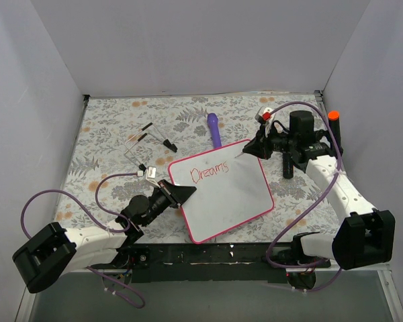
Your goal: Write a sentence on the whiteboard
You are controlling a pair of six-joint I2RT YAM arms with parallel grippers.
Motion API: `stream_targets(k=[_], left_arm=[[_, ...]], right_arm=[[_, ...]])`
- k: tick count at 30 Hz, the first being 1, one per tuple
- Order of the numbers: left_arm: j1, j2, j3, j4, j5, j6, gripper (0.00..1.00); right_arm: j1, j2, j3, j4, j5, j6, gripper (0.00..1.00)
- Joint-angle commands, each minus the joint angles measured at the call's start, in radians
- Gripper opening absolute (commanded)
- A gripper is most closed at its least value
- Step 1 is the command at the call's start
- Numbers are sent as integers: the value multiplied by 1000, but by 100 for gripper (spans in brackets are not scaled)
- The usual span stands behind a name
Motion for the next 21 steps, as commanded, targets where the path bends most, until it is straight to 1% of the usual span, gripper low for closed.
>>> stream_targets(k=[1, 12, 21], left_arm=[[3, -9, 61, 144, 1, -1, 0], [3, 14, 52, 198, 18, 2, 0], [3, 15, 47, 212, 24, 12, 0]], right_arm=[[3, 14, 0, 52, 55, 3, 1], [37, 21, -17, 52, 71, -2, 1], [37, 41, -11, 55, 130, 14, 1]])
